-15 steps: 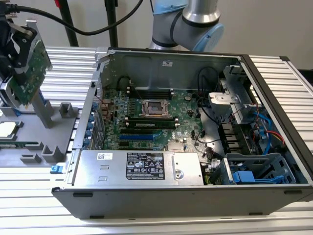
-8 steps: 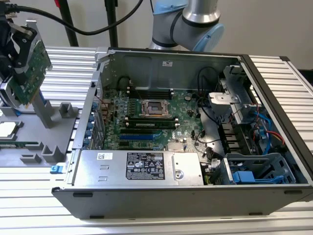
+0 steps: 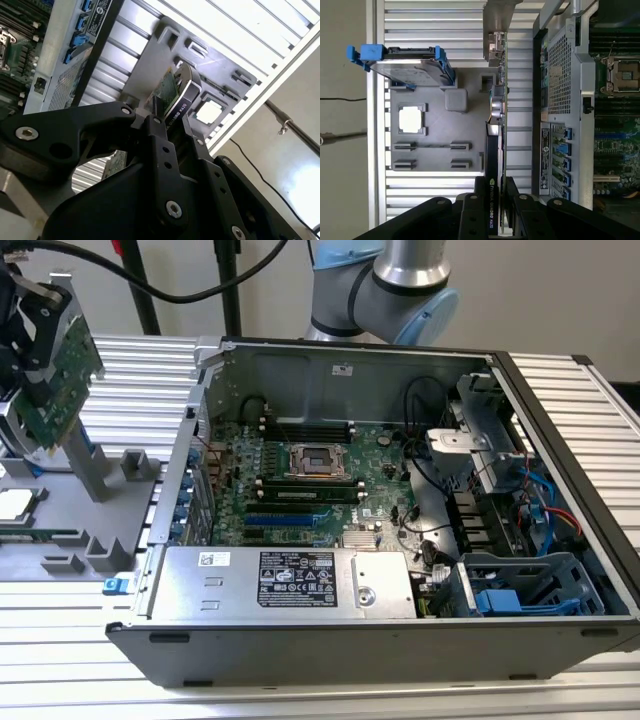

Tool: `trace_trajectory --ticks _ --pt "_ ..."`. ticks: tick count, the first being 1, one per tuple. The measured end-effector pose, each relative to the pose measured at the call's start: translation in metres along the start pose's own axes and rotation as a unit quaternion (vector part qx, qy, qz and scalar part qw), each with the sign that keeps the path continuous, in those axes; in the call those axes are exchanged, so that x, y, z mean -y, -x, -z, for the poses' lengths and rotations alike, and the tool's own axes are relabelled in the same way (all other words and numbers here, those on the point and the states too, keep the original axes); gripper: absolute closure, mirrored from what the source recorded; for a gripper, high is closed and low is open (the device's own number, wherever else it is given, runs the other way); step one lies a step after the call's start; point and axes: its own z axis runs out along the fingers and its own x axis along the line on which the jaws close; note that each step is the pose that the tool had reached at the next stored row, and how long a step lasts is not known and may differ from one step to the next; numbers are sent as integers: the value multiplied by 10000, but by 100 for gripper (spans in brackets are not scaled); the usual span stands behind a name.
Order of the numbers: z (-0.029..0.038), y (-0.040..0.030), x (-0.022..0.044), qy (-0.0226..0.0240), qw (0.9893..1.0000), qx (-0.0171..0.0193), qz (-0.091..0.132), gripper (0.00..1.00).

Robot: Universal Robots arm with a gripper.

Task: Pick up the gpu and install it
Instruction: 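Pick up the gpu and move the gpu toward the slot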

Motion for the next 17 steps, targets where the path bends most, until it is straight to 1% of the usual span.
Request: trace_trajectory --ticks 6,17 --pt "62 0 -3 0 10000 0 0 100" --pt "139 1 -6 0 10000 0 0 100"
